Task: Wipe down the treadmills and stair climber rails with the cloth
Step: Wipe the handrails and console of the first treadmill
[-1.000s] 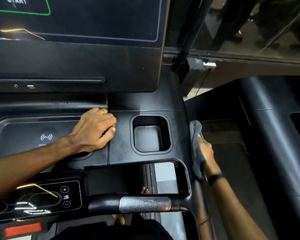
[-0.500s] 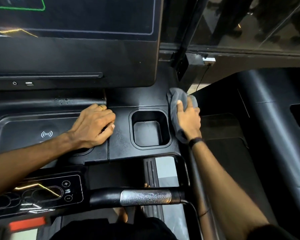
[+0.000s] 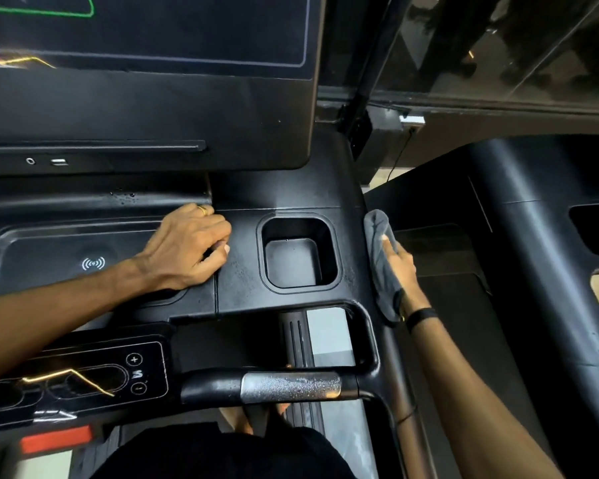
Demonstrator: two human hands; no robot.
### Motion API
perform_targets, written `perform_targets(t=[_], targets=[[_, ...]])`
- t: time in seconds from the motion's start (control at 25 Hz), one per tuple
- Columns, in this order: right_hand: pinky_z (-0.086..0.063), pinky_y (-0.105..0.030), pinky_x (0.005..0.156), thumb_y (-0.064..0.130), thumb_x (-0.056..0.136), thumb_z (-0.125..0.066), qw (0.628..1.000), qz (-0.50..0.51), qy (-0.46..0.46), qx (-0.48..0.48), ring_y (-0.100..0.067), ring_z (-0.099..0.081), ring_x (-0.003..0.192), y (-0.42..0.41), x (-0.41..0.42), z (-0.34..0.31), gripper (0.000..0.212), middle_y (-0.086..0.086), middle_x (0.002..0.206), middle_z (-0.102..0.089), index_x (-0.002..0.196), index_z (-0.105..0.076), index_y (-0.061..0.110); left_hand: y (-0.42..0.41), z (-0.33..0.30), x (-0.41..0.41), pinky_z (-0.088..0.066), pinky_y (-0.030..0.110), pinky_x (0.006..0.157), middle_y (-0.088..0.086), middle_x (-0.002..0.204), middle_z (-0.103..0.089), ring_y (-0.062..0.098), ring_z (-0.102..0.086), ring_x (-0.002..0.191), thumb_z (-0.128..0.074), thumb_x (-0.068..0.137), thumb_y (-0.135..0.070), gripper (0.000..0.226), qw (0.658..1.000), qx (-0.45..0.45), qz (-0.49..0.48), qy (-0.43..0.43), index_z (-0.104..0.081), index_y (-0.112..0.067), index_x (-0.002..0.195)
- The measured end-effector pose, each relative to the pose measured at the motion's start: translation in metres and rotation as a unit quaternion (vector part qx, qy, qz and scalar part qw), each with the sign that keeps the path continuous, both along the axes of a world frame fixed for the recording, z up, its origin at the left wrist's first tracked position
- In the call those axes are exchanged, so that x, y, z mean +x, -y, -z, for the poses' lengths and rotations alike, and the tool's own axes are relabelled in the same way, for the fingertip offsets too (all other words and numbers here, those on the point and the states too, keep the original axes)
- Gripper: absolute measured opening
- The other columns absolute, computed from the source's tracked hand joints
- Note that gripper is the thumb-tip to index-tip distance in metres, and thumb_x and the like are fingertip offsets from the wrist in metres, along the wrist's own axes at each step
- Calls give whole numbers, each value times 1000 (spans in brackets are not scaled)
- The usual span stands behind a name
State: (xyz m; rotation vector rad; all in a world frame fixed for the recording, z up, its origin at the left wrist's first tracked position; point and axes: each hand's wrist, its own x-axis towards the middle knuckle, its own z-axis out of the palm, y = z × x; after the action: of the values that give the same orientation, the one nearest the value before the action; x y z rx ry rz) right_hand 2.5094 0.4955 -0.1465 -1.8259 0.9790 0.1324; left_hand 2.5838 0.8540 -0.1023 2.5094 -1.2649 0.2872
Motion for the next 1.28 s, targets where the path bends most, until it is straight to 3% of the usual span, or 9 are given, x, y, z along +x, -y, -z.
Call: perform_targets(t=[0.16,0.32,0.6,0.88,1.0,1.12,1.28], targets=[[-38,-43,108,60,99,-42,996,-11,-26,-82,-36,-49,130,-15,-49,1,57,-12,144,-54,150,-43,35,0,2,2,-34,39,62,0,60,-44,22,-36,59,-44,83,-24,22,1000,-4,-3,-3,-45,-12,65],[-37,-53,104,66,98,-30,978,-47,-37,-198,-43,-47,127,-44,-81,-5,64,-18,151,-37,155,-26,36,0,3,3,-33,37,63,-1,58,-43,22,-35,57,-48,81,-21,21,1000,-5,-17,-5,-43,-13,63],[-37,-61,105,55,102,-32,947,-117,14,-298,-47,-41,129,-65,-23,-25,60,-24,149,-32,155,-28,28,1,1,1,-25,31,66,-2,57,-41,21,-34,55,-50,79,-19,20,999,6,-35,-2,-40,-15,62],[-25,-65,112,55,101,-33,862,-269,57,-427,-51,-27,139,-103,56,-36,60,-28,158,-19,155,-29,28,5,-8,-7,-33,33,67,-1,59,-47,20,-40,58,-48,82,-23,21,997,46,-56,-1,-44,-14,63],[-15,-65,116,54,101,-32,811,-370,112,-439,-48,-21,144,-143,73,-39,58,-24,159,-22,154,-33,31,3,-18,-13,-30,29,66,-9,59,-47,16,-45,61,-51,81,-29,22,991,60,-105,-64,-43,-20,62],[-19,-62,116,51,100,-34,758,-448,185,-436,-42,-28,142,-175,65,-40,52,-18,155,-33,149,-42,34,-19,-31,-19,-33,31,62,-11,57,-50,7,-46,59,-55,81,-37,28,967,62,-175,-176,-42,-23,60],[-26,-57,113,52,102,-26,714,-520,236,-405,-41,-33,138,-179,46,-39,52,-16,156,-34,147,-46,35,-83,-53,-28,-28,27,55,-22,53,-54,-7,-52,57,-68,86,-32,38,931,17,-293,-218,-47,-23,55]])
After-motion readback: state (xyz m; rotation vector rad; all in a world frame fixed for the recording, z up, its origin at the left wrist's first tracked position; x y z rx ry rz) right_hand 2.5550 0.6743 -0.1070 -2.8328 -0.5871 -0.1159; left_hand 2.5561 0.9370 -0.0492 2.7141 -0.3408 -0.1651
